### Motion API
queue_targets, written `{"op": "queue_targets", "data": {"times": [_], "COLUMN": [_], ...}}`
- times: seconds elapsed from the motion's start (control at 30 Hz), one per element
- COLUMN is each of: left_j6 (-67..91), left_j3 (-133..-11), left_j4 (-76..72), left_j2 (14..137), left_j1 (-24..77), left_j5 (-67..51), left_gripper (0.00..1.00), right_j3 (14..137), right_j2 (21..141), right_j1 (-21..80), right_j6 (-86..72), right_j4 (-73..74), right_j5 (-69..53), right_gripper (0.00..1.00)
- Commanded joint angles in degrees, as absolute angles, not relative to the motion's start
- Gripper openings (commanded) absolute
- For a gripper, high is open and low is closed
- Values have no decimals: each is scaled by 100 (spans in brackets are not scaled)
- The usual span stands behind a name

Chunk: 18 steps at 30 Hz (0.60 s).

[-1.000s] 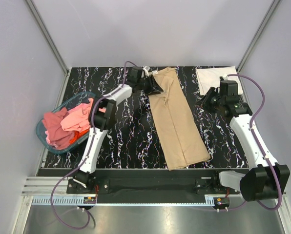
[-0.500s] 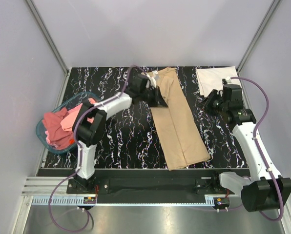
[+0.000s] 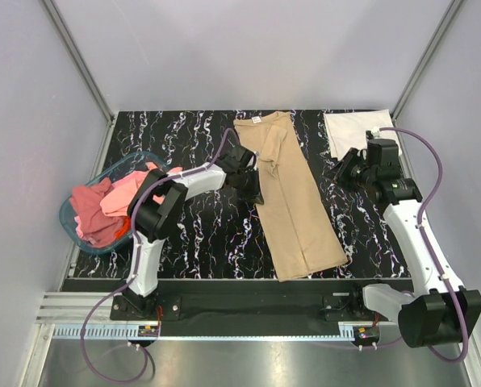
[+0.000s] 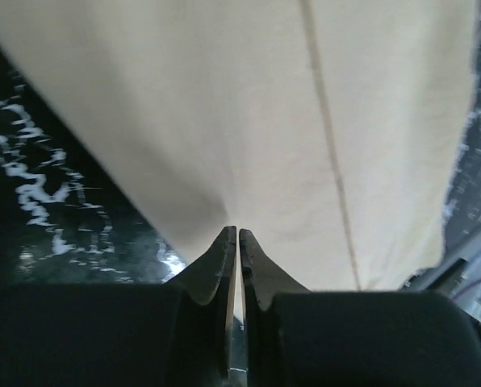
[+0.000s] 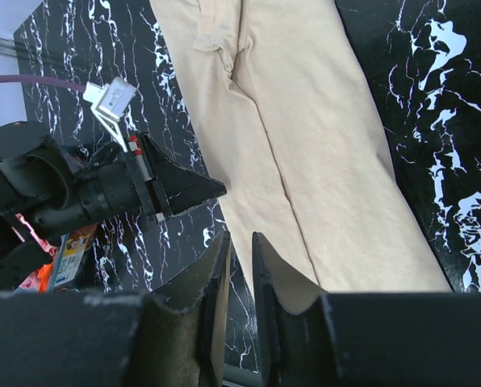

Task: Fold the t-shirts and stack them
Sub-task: Fold the tshirt

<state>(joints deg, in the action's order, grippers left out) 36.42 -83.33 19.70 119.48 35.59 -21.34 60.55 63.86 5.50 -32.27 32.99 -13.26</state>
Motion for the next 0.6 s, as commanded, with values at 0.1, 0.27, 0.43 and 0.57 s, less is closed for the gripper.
{"op": "queue_targets", "data": {"times": [0.1, 0.27, 0.43, 0.57], "left_j6": [3402, 3331, 3270, 3173], "left_j3": [-8332, -8464, -8455, -8490], "left_j4": [2285, 2566, 2856, 2997], "left_j2": [12269, 12357, 12208, 12190], "left_j1": [3568, 3411, 3121, 2787], "left_j5": [-1565, -1232, -871, -878], "left_gripper": [9, 8, 7, 7], "right_j3": [6091, 6021, 5828, 5669], "right_j2": [6574, 6697, 6977, 7399], "right_j1": [536, 536, 536, 545], "right_j6": [-3234, -3217, -3234, -3252], "right_j4": [3173, 3120, 2892, 2681], "right_j5": [-1468, -1477, -1441, -1608], "right_gripper": [24, 24, 24, 25]}}
